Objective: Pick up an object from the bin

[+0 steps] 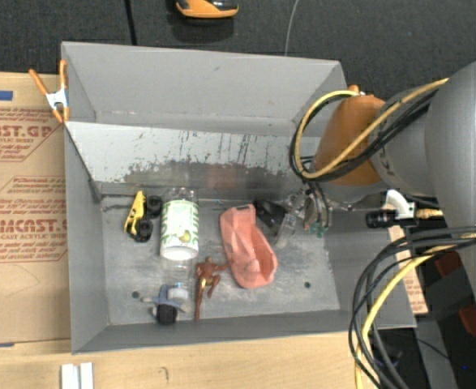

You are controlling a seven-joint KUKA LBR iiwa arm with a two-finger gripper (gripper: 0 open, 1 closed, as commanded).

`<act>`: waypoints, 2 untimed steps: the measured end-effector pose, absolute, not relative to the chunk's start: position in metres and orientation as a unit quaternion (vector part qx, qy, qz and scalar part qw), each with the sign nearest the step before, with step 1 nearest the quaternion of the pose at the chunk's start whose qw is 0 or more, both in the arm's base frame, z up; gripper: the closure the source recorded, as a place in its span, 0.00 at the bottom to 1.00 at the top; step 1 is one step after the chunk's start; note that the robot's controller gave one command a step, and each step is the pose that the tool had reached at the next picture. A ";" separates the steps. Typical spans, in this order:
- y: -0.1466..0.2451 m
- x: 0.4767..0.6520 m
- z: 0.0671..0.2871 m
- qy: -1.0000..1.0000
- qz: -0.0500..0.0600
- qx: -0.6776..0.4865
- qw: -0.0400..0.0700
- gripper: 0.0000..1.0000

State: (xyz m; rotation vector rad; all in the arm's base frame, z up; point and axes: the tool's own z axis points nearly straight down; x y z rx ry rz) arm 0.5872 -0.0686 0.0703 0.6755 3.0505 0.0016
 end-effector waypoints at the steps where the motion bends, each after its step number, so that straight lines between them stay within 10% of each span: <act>1: -0.068 0.587 0.071 0.976 0.000 0.217 0.009 1.00; 2: -0.069 0.588 0.072 0.976 0.000 0.217 0.008 1.00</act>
Offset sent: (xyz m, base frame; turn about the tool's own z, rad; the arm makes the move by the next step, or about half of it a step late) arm -0.0001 0.0001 0.0005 0.0000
